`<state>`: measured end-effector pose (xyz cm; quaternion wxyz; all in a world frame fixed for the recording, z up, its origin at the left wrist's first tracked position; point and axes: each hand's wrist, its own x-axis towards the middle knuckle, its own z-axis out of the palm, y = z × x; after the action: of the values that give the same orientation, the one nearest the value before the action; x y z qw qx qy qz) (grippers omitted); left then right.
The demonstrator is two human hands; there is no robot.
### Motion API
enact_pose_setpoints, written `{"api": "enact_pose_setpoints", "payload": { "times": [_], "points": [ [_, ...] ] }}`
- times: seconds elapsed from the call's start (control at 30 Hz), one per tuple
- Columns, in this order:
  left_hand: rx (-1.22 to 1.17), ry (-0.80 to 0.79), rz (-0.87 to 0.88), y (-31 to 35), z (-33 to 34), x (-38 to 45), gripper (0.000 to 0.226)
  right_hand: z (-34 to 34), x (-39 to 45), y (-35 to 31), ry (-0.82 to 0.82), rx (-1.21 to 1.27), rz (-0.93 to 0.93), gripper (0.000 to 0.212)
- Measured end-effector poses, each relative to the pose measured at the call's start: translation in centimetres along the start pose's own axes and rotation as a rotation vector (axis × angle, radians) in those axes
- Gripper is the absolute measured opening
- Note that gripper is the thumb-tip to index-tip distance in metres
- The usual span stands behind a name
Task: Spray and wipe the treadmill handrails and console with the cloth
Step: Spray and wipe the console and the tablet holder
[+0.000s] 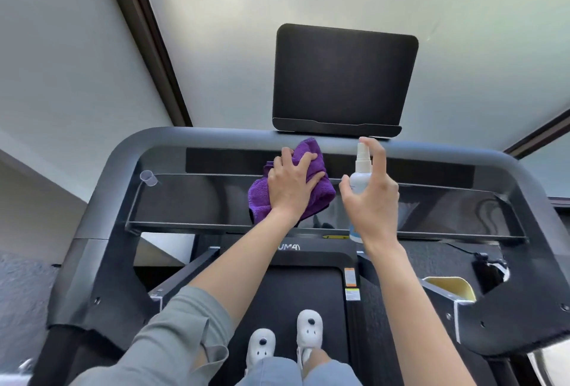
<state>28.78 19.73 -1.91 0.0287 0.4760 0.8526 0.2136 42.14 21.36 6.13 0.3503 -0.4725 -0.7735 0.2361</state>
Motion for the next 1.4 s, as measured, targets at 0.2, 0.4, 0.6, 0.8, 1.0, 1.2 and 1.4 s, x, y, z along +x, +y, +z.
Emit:
{"api": "enact_pose_setpoints", "payload": {
  "times": [0.2,0.4,0.6,0.8,1.0,1.2,1.4],
  "points": [
    [-0.205,-0.002,0.115,-0.2,0.0,-0.6,0.056,-1.4,2.7,1.5,0.038,0.051,-0.056,0.067],
    [-0.055,0.092,0.033,-0.3,0.2,-1.3,0.059,-4.2,9.4,2.5,0.097,0.046,-0.152,0.067],
    [0.028,0.126,0.009,0.4,0.2,-0.7,0.055,-4.1,13.1,2.4,0.101,0.103,-0.092,0.055],
    [0.021,0.142,0.045,0.4,0.2,-0.6,0.053,-3.0,13.9,2.1,0.141,0.136,-0.039,0.055],
    [-0.060,0.114,0.097,0.5,-0.3,-0.2,0.040,-3.3,12.8,2.8,0.150,0.077,-0.038,0.064],
    [-0.220,0.306,0.043,0.5,-3.4,4.1,0.039,-3.5,11.7,3.7,0.121,0.076,-0.011,0.064],
    [-0.204,0.509,0.013,2.9,-7.8,17.0,0.043,-3.0,12.7,2.9,0.065,0.073,-0.013,0.065]
  ]
}}
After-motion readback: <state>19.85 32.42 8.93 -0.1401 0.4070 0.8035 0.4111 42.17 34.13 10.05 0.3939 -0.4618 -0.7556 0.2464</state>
